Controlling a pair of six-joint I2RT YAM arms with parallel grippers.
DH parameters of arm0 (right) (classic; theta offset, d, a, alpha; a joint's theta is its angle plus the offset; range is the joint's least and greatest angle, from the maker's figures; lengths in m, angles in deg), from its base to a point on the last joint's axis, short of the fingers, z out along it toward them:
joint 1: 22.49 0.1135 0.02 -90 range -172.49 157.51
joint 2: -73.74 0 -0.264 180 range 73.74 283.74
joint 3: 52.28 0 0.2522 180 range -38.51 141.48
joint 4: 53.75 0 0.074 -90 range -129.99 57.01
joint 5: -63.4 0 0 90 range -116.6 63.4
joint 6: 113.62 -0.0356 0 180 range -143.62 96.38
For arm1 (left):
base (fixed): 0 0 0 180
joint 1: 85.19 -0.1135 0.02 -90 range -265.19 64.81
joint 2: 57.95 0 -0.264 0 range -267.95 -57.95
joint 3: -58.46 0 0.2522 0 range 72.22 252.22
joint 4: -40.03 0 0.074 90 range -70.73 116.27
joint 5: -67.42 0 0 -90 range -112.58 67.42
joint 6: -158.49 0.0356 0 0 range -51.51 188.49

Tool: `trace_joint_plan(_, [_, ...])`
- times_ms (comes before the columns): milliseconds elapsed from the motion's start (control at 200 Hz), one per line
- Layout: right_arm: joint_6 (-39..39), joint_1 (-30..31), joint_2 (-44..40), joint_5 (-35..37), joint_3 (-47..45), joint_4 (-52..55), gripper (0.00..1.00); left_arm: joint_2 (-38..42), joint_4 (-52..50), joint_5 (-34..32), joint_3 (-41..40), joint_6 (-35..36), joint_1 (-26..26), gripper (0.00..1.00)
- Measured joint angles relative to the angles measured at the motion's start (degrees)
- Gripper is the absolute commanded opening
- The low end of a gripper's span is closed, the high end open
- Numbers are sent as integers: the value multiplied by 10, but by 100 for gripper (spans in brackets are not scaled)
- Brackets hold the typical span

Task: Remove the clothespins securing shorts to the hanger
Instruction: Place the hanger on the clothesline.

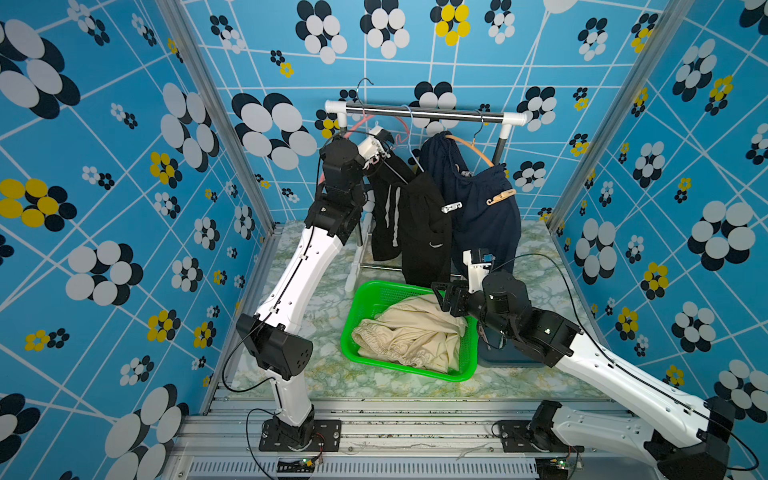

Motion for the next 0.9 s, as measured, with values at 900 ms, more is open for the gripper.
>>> trace_joint_plan(900, [251,-153,173,-3,379,194,81,42,209,-11,-182,95,-12,0])
